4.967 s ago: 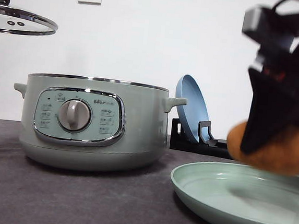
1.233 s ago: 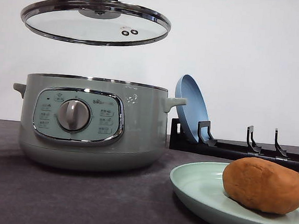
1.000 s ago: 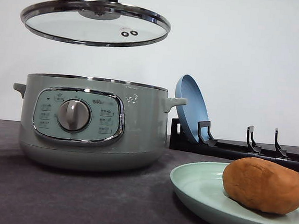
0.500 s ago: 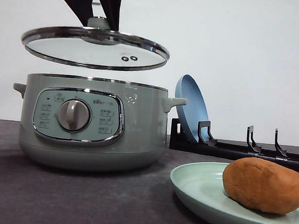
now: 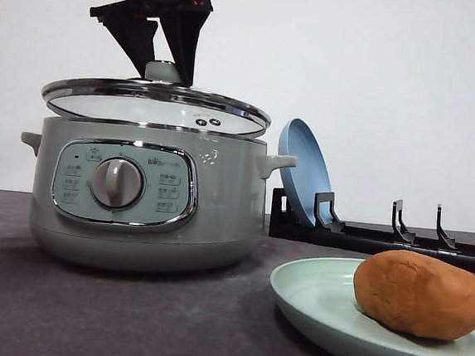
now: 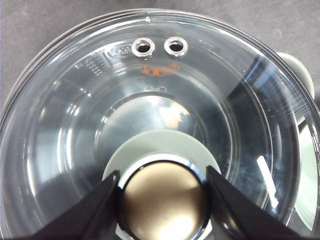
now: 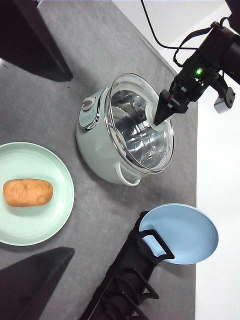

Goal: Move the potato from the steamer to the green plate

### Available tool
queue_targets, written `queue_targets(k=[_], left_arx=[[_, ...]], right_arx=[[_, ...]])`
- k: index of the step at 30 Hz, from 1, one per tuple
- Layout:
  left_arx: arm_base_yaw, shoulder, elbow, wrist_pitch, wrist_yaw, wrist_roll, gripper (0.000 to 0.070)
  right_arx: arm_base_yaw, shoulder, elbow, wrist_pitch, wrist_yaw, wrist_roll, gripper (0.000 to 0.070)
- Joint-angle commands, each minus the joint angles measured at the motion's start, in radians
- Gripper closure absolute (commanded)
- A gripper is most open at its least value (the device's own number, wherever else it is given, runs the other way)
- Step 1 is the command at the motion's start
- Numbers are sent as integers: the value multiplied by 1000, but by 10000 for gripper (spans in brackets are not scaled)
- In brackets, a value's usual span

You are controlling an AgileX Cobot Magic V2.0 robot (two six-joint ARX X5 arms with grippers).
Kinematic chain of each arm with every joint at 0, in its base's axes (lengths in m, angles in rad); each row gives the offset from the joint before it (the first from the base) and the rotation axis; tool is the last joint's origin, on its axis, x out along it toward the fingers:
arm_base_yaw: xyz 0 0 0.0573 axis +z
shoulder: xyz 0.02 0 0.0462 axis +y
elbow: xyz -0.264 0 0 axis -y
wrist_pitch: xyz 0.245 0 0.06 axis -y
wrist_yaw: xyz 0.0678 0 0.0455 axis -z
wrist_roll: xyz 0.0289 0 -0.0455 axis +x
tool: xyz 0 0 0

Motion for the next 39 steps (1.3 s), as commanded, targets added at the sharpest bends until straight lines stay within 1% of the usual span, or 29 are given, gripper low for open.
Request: queue_targets(k=[1, 9, 12, 21, 39], left_arx=[[-6, 20, 33, 26, 0, 6, 690], [-4, 45, 33, 39, -14, 13, 690], [-4, 45, 33, 47, -33, 17, 690], [-3, 45, 33, 53, -33, 18, 690], [-4, 66, 33, 63, -28, 50, 690]], right_arx=[[6, 6, 17, 6, 4, 10, 0], [6, 6, 17, 5, 4, 10, 0], [6, 6, 17, 6, 5, 10, 0], [6, 6, 17, 6, 5, 10, 0], [6, 6, 17, 6, 4, 11, 0]])
